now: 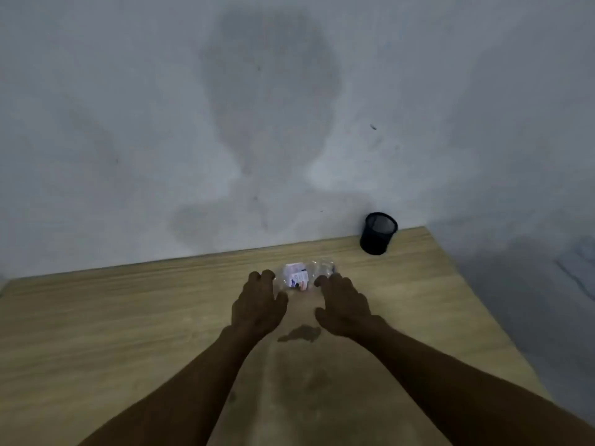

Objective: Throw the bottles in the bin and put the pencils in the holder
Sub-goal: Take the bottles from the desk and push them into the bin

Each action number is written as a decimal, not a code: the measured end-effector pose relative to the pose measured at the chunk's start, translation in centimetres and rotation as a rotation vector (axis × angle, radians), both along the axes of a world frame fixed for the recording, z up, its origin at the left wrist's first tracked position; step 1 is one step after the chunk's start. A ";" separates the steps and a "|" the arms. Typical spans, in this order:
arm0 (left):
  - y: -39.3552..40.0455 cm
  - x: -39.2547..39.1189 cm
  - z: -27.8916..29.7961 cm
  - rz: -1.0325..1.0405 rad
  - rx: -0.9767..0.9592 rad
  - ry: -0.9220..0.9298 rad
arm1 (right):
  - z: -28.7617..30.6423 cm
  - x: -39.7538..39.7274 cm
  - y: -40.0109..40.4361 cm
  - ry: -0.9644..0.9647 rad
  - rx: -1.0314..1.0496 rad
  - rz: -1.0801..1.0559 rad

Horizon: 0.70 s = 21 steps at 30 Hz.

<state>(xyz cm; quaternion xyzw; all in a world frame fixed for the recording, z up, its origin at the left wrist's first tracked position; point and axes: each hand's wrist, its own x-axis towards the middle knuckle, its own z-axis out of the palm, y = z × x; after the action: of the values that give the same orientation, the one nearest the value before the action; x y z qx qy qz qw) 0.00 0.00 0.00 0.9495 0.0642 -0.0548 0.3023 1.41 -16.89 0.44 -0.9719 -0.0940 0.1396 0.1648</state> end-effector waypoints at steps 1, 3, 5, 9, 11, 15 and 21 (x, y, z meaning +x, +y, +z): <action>0.3 1.2 -0.8 0.021 -0.024 -0.007 | -1.0 1.3 0.6 -0.010 -0.024 0.018; 0.7 3.4 -2.5 0.052 -0.047 -0.029 | -3.0 3.7 1.7 -0.073 -0.077 0.046; 1.0 5.2 -4.2 0.056 -0.043 -0.019 | -5.0 6.1 2.8 -0.097 -0.163 0.098; 1.9 7.1 -7.2 0.054 -0.064 0.005 | -8.6 10.0 3.7 -0.081 -0.270 0.190; 2.5 7.5 -8.3 0.044 -0.073 0.013 | -9.9 11.3 3.8 -0.051 -0.276 0.224; 3.1 7.4 -9.1 0.044 -0.090 0.038 | -11.0 12.0 3.5 -0.025 -0.281 0.257; 2.2 7.1 -8.1 0.067 -0.146 -0.035 | -10.4 11.1 2.5 -0.030 -0.222 0.204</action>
<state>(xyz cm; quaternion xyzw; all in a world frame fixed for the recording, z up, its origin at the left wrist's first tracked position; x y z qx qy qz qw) 7.12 2.21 -8.12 0.9230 0.0865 -0.0325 0.3735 12.55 -14.41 -9.92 -0.9715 -0.1788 0.1506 0.0399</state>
